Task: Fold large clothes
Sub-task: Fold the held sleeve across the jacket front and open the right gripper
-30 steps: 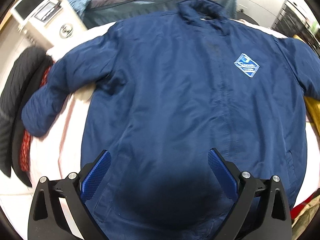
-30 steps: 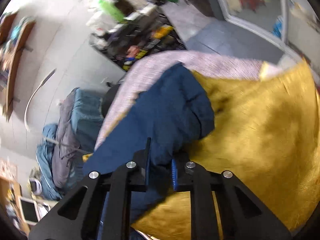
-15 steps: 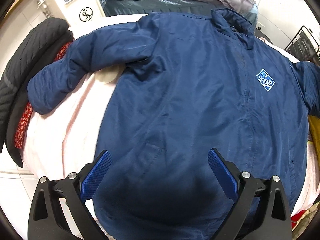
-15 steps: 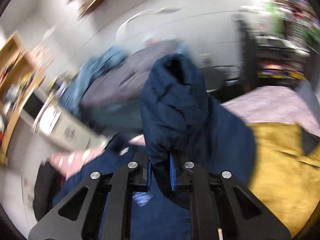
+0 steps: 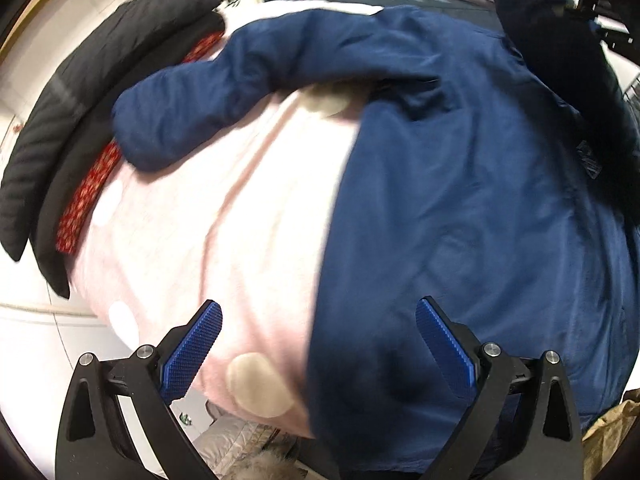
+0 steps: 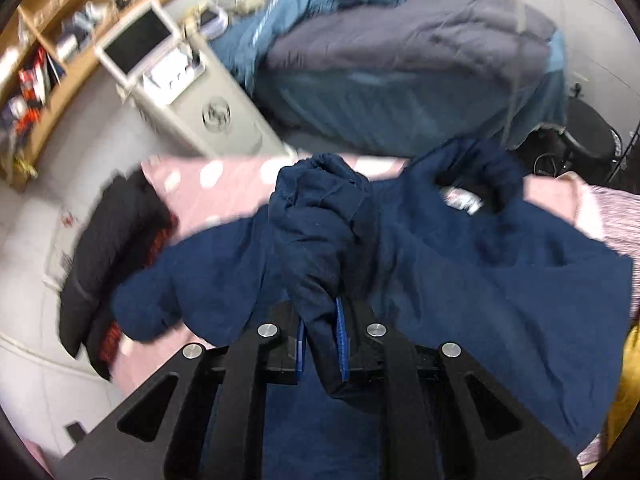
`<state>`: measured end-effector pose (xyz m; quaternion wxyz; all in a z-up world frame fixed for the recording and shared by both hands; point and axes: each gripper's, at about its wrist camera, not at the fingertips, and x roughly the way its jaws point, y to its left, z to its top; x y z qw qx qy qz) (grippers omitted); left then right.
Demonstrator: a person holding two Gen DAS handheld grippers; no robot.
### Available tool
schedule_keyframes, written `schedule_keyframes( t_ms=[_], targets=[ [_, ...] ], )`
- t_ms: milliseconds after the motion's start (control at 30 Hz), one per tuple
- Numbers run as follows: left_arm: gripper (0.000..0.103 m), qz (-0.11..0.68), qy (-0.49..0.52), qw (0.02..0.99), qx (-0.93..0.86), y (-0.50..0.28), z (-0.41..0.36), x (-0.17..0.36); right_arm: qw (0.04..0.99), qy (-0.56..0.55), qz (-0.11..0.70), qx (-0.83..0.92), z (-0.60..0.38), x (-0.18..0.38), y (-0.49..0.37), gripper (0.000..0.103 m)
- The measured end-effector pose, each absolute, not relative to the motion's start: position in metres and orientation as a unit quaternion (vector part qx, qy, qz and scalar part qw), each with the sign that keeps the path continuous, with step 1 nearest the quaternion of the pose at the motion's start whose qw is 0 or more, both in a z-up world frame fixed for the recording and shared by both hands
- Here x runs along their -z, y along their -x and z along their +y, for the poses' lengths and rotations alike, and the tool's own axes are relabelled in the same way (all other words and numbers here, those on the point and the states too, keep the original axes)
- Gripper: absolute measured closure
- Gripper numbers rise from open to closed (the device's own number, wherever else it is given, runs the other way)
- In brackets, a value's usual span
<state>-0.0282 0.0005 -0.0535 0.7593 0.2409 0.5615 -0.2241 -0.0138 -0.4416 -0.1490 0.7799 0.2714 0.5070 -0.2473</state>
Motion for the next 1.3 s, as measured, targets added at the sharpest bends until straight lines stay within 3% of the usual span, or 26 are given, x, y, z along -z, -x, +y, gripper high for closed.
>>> schedule_keyframes(
  t_ms=[200, 233, 333, 500, 567, 767, 900, 1033, 1300],
  targets=[
    [0.007, 0.564, -0.242, 0.757, 0.225, 0.006, 0.004, 0.058, 0.738, -0.239, 0.583, 0.242, -0.416, 0.217, -0.001, 0.088],
    [0.007, 0.562, -0.243, 0.757, 0.229, 0.004, 0.001, 0.058, 0.728, -0.236, 0.599, 0.236, -0.412, 0.228, 0.0, 0.081],
    [0.007, 0.551, -0.255, 0.754, 0.252, -0.002, -0.022, 0.056, 0.696, -0.244, 0.638, 0.221, -0.401, 0.246, 0.006, 0.038],
    [0.007, 0.512, -0.287, 0.754, 0.295, -0.003, -0.077, 0.046, 0.725, -0.25, 0.605, 0.212, -0.392, 0.215, 0.044, 0.038],
    [0.007, 0.496, -0.293, 0.753, 0.319, -0.002, -0.103, 0.04, 0.735, -0.258, 0.577, 0.244, -0.407, 0.195, 0.073, 0.032],
    [0.009, 0.457, -0.3, 0.737, 0.398, 0.01, -0.201, 0.027, 0.692, -0.272, 0.544, 0.388, -0.48, 0.168, 0.162, 0.031],
    [0.009, 0.456, -0.313, 0.721, 0.418, 0.019, -0.262, 0.04, 0.648, -0.276, 0.565, 0.431, -0.507, 0.179, 0.204, 0.031],
    [0.009, 0.502, -0.337, 0.69, 0.398, 0.023, -0.304, 0.088, 0.629, -0.265, 0.602, 0.415, -0.505, 0.206, 0.214, 0.031],
    [0.005, 0.558, -0.341, 0.67, 0.35, 0.006, -0.314, 0.148, 0.609, -0.196, 0.645, 0.418, -0.494, 0.253, 0.197, 0.026]
  ],
)
